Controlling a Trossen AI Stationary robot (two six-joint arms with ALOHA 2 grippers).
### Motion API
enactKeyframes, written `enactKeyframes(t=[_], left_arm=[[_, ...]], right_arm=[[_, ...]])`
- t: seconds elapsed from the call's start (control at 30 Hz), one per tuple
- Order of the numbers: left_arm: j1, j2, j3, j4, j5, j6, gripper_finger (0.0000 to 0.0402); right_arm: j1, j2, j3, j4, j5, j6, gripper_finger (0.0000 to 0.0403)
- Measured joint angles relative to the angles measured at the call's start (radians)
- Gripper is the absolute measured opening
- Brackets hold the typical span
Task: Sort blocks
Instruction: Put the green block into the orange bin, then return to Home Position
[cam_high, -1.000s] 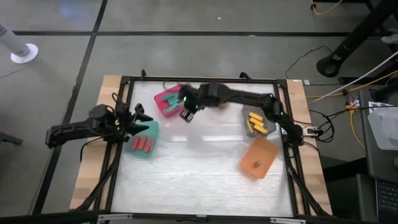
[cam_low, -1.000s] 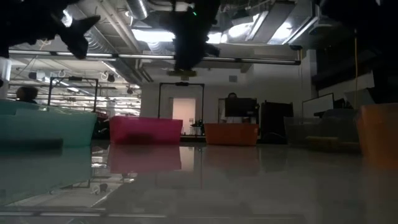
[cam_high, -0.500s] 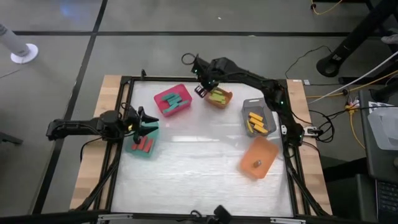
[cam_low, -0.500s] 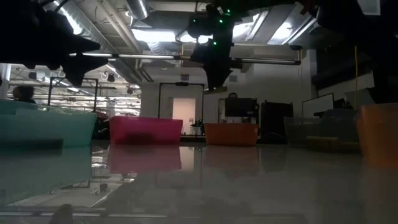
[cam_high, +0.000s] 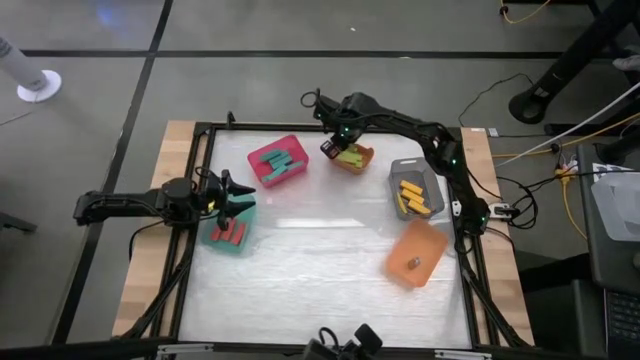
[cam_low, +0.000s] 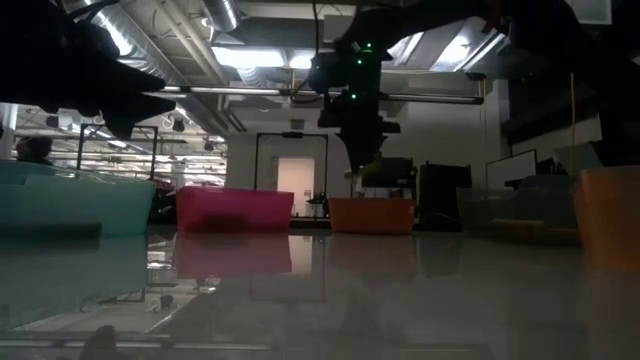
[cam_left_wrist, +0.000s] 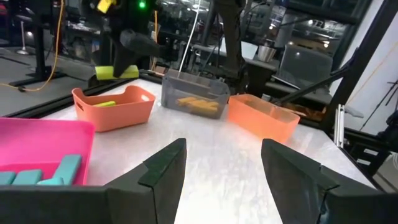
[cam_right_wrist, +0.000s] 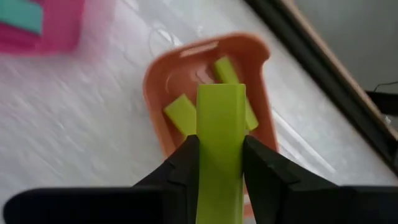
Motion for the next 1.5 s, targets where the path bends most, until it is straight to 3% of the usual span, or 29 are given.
enactKeyframes(t=[0.23,0.5,0.67,0.97,1.07,1.27,1.5], left_arm=[[0.0,0.031,0.0,0.0,0.0,-0.005,0.0198],[0.0,0.078,0.0,-0.001,0.0,-0.006,0.0198],[0.0,0.093,0.0,0.002,-0.016,0.0,0.0198],[0.001,0.092,0.0,0.024,-0.178,-0.001,0.0198],[0.001,0.092,0.0,0.024,-0.184,-0.004,0.0198],[0.001,0.092,0.0,0.024,-0.184,-0.007,0.0198],[0.001,0.092,0.0,0.025,-0.184,-0.007,0.0198]], right_arm=[[0.0,0.0,-0.075,0.0,0.006,0.0,0.0113],[0.0,0.0,-0.096,0.001,-0.038,0.019,0.0199],[0.002,-0.02,-0.096,-0.048,-0.057,0.016,0.0228],[0.097,-0.188,-0.095,-0.05,0.014,-0.077,0.0233],[0.133,-0.23,-0.095,-0.047,-0.006,-0.133,0.0232],[0.171,-0.286,-0.095,-0.074,-0.143,-0.182,0.0232],[0.227,-0.372,-0.143,-0.139,-0.107,-0.143,0.0232]])
